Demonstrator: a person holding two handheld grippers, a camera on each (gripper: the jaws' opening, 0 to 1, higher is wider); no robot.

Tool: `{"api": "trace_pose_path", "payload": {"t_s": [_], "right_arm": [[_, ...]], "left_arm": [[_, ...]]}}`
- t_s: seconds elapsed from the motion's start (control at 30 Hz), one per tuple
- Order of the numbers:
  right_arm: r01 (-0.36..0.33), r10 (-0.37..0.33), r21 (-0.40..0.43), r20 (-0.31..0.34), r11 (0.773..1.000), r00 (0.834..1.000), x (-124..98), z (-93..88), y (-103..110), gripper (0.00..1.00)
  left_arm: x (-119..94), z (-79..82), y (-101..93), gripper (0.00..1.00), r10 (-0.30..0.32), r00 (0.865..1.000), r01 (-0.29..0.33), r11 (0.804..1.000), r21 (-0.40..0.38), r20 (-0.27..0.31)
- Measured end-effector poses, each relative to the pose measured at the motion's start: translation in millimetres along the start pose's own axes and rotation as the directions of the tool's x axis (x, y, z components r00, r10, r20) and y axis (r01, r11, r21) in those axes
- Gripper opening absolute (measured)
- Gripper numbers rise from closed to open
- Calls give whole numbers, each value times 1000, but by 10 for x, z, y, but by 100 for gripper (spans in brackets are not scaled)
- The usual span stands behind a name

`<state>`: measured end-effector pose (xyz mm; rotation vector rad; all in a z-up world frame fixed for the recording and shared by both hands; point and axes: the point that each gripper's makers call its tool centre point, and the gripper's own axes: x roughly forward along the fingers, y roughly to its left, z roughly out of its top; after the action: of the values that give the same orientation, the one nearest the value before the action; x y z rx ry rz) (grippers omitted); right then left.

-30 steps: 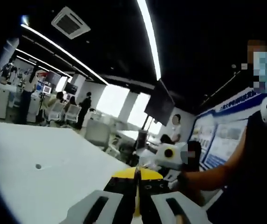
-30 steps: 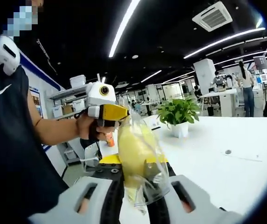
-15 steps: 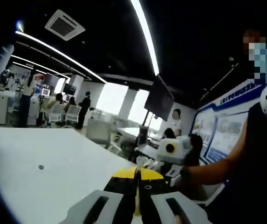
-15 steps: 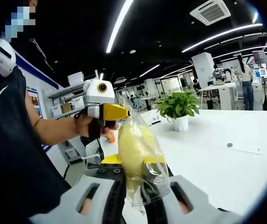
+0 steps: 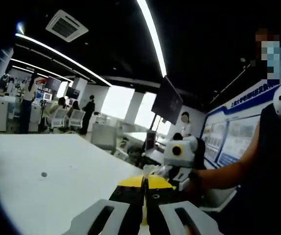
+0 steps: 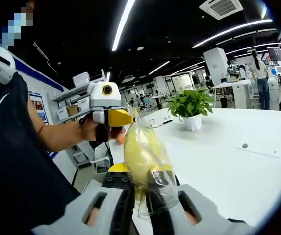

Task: Compare the silicone blocks by pressing each to a similar depth, holding the contact briefly, and releasing to observe deformation and rebound differences across the visible hardness samples.

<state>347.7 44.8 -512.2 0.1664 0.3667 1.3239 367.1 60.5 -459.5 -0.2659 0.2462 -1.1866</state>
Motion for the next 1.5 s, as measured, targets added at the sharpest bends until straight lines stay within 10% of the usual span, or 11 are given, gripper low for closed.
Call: {"api": "trace_pose_path", "payload": {"t_s": [0.93, 1.5], "right_arm": [[-5, 6, 17, -57, 1000, 998, 111, -174, 32, 0], [-5, 5, 5, 68, 1000, 998, 110, -69, 17, 2]], "left_arm": [[-135, -172, 39, 0, 36, 999, -37, 999, -18, -28], [-91, -33, 0, 0, 58, 998, -58, 998, -20, -33]]}}
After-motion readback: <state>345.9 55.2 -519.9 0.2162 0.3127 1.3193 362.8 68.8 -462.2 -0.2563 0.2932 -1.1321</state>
